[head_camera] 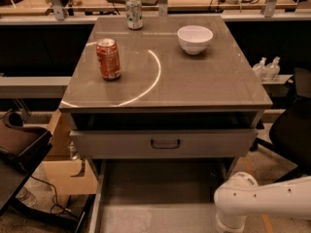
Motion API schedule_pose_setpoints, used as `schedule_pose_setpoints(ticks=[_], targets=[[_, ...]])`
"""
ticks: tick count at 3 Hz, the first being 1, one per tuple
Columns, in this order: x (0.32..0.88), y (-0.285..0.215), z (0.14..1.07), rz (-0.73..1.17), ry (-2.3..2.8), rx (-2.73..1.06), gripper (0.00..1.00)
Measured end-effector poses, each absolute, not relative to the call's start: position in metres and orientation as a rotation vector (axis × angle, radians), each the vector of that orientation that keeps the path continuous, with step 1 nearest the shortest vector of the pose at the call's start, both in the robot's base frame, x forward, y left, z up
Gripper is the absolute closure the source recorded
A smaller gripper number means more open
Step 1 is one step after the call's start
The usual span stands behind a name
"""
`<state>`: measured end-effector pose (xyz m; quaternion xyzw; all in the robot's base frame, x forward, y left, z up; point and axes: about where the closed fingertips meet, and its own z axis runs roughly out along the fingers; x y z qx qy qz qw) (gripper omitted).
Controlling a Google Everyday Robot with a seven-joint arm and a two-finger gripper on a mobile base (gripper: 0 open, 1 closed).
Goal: Open middle drawer
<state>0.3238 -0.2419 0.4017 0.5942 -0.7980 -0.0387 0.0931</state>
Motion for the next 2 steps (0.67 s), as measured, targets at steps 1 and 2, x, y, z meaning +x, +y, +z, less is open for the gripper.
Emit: schedule_pose_setpoints(ticks=[1, 2], targets=[[0.3228, -0.2422, 0.4011, -0.117, -2.367, 1.762, 0.04], [0.3221, -0.2423, 0.4008, -0.118, -2.366, 1.761, 0.00]])
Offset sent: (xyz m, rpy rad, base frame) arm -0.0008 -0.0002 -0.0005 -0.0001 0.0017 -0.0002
